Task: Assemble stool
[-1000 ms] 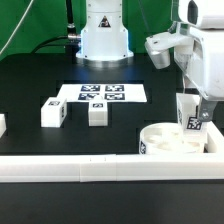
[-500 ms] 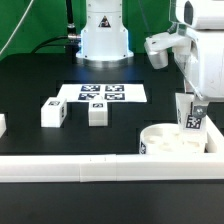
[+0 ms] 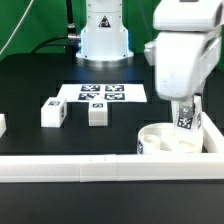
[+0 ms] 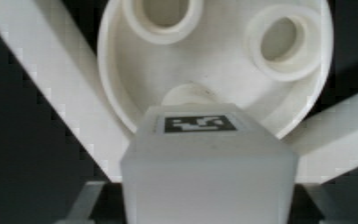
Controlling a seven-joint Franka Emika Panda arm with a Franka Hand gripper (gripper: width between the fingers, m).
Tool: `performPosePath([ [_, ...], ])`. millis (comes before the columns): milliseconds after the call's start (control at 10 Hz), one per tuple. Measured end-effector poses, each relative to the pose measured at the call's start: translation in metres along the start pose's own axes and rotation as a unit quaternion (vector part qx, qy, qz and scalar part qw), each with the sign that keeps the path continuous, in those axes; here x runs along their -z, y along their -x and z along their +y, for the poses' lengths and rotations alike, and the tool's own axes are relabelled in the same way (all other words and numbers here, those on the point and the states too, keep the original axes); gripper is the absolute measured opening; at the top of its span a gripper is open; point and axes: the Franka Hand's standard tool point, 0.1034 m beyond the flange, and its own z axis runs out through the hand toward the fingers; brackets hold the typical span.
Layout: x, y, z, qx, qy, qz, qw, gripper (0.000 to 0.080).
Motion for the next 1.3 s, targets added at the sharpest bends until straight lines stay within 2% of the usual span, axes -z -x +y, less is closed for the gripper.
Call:
performPosePath([
  [300, -0.0002, -0.0007, -0.0042, -0.179, 0.000, 0.024, 0.984, 0.0337],
  [400, -0.0003, -0.0031, -0.0047, -0.218, 0.006, 0.036, 0.975, 0.0337],
  [500, -0.0002, -0.0035, -0.0047, -0.243, 0.005, 0.037, 0.969, 0.0337],
  [900, -0.0006, -0.0055, -0.0066, -0.375, -0.007, 0.040, 0.926, 0.0337],
  [1000, -0.0007, -0.0066, -0.0073, -0.420, -0.011, 0.044, 0.906, 0.0337],
  [1300, -0.0015, -0.0060, -0.0097, -0.593, -0.024, 0.069, 0.802, 0.0337],
])
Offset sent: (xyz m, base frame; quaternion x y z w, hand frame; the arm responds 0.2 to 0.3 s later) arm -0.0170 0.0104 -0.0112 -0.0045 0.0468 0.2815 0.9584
